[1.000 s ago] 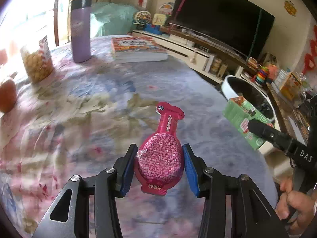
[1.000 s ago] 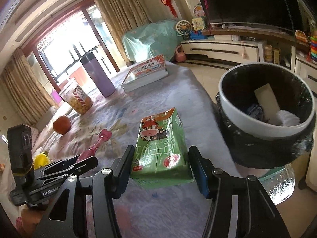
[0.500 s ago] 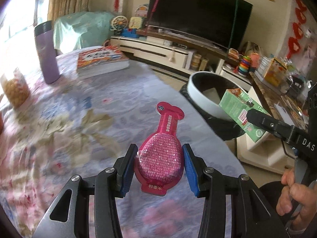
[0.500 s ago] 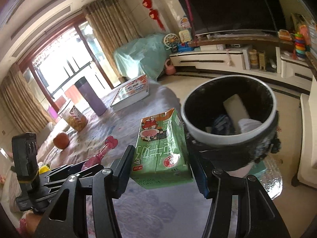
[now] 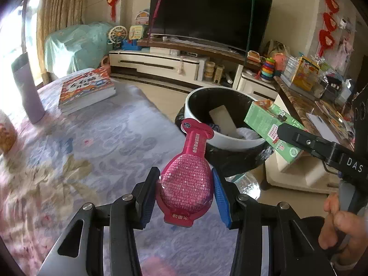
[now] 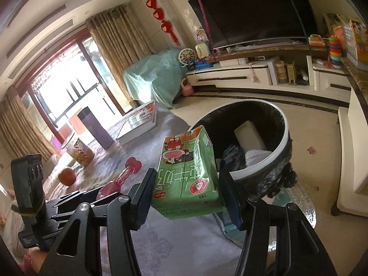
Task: Collect trash
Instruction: 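Carry the pink brush and green carton over the trash bin with both grippers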
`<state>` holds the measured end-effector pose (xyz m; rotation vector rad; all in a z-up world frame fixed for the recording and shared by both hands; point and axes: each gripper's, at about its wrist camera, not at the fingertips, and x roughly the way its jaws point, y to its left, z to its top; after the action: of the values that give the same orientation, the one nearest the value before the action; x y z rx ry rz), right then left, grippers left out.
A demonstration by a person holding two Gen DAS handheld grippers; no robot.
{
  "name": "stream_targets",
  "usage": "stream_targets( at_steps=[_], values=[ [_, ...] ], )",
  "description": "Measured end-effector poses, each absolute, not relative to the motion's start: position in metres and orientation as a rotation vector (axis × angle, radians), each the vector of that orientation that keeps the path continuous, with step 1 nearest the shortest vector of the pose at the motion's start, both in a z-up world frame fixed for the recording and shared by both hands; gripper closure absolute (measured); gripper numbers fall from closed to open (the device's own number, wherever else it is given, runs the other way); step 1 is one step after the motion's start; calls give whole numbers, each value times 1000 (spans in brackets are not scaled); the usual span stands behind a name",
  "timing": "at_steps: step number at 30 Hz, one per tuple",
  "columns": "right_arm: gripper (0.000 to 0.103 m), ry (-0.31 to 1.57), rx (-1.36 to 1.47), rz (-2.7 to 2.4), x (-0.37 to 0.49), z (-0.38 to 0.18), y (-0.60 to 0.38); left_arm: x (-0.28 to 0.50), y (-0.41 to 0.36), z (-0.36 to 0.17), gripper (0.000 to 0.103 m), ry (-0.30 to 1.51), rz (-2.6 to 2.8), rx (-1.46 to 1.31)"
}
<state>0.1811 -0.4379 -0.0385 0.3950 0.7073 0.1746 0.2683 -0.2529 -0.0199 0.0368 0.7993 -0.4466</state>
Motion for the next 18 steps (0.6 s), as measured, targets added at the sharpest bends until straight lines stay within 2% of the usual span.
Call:
stream_targets(
  at_steps=[18],
  values=[
    [46,722,421,126,206,-45,-477,313,-300,-19,59,799,-497,76]
  ],
)
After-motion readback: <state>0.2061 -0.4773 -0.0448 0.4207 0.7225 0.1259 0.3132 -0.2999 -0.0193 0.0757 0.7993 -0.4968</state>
